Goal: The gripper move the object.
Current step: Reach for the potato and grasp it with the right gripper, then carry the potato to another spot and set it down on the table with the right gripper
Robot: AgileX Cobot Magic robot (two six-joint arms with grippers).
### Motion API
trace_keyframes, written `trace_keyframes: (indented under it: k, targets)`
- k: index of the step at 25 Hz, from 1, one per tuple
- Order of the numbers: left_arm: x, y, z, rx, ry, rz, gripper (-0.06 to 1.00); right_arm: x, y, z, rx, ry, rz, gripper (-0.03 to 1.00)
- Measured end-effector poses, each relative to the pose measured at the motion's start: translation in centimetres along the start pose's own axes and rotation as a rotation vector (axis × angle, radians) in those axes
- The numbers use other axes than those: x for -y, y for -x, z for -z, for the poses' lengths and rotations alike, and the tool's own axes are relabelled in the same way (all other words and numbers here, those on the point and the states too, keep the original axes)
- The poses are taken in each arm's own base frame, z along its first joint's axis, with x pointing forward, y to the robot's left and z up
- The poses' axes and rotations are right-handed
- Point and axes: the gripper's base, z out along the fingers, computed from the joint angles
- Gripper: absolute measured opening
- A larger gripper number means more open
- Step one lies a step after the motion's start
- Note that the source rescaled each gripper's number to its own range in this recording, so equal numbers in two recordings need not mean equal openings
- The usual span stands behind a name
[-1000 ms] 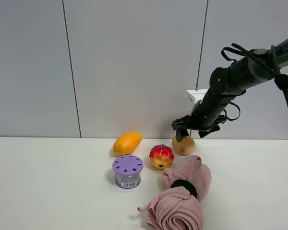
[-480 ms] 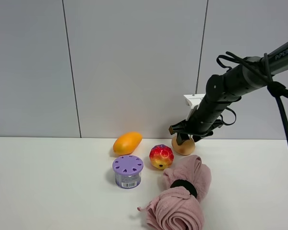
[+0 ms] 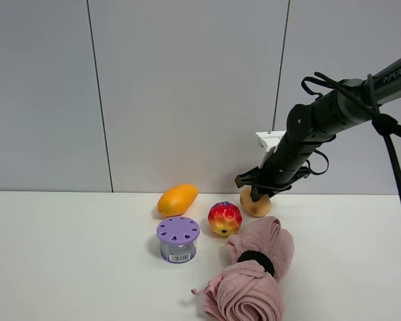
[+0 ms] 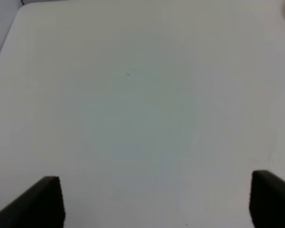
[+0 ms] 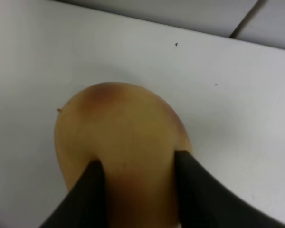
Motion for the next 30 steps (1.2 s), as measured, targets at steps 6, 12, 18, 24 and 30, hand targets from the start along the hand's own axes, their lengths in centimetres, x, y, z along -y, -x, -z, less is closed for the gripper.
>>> trace_keyframes:
  k: [6,12,18,24,30]
  targets:
    - [0.0,0.0,0.0,0.0,0.0,0.0,1.0,0.0,0.0,0.0,0.0,0.0,0.0,0.01]
    - [0.0,0.0,0.0,0.0,0.0,0.0,1.0,-0.1,0.1,0.4,-0.01,0.008,-0.013,0.01]
    - [0.0,0.0,0.0,0.0,0.0,0.0,1.0,-0.2,1.6,3.9,-0.002,0.014,-0.002,0.0]
    - [0.0,0.0,0.0,0.0,0.0,0.0,1.0,-0.4,3.5,9.3,0.044,0.029,0.027,0.0]
    - [0.0,0.0,0.0,0.0,0.0,0.0,1.0,-2.0,4.6,14.0,0.081,0.159,0.076,0.0]
